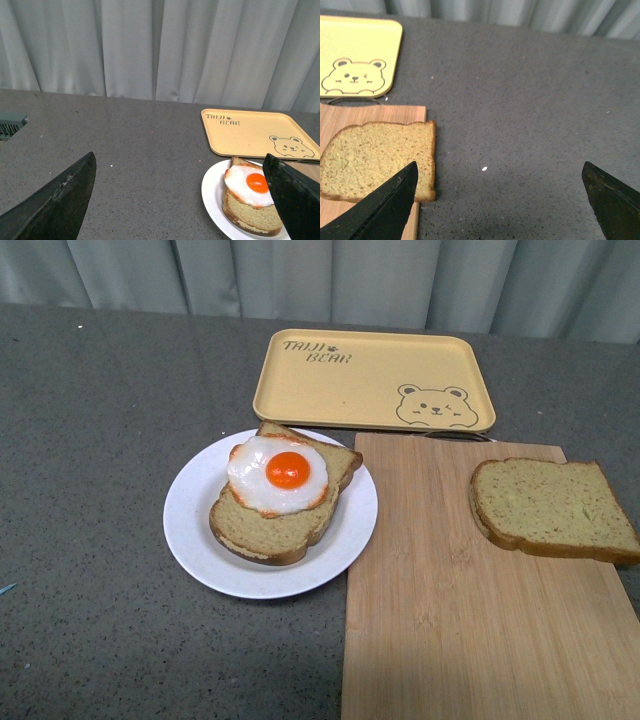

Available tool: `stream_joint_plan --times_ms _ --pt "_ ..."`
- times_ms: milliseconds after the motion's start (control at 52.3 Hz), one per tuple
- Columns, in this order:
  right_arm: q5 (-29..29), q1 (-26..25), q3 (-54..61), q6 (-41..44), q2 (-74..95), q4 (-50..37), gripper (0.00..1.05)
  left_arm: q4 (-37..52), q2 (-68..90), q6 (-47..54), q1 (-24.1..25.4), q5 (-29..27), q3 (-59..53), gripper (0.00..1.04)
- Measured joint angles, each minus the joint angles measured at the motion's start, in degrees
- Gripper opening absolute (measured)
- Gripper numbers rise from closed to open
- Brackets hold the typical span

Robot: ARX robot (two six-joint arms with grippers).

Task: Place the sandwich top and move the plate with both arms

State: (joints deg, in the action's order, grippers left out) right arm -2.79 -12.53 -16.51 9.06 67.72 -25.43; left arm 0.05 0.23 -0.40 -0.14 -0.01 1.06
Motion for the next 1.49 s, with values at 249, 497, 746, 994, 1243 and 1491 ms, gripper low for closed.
stream_joint_plan --times_ms 249,497,746,994,1243,1491 --pt "-8.28 -3.21 -11.61 -4.55 20.94 5.25 0.95 0.00 0.00 0.00 0.00 0.00 0.00 0.98" --pt "-18.73 -3.04 -19.47 -10.82 36.17 7.50 0.95 0.00 0.00 0.00 0.00 0.00 0.00 0.98" --pt "-21.79 -1.29 -25.57 -15.26 45.20 8.50 0.95 0.00 0.00 0.00 0.00 0.02 0.00 0.98" --pt "-22.18 1.42 -29.79 -17.90 50.90 9.66 0.86 0.00 0.00 0.00 0.00 0.00 0.00 0.98" --pt "-21.22 2.47 -32.15 -18.53 52.17 12.35 0.50 0.00 0.00 0.00 0.00 0.02 0.00 0.98" --pt "-20.35 2.49 -32.44 -18.32 50.10 14.88 0.14 -0.02 0.00 0.00 0.00 0.00 0.00 0.98"
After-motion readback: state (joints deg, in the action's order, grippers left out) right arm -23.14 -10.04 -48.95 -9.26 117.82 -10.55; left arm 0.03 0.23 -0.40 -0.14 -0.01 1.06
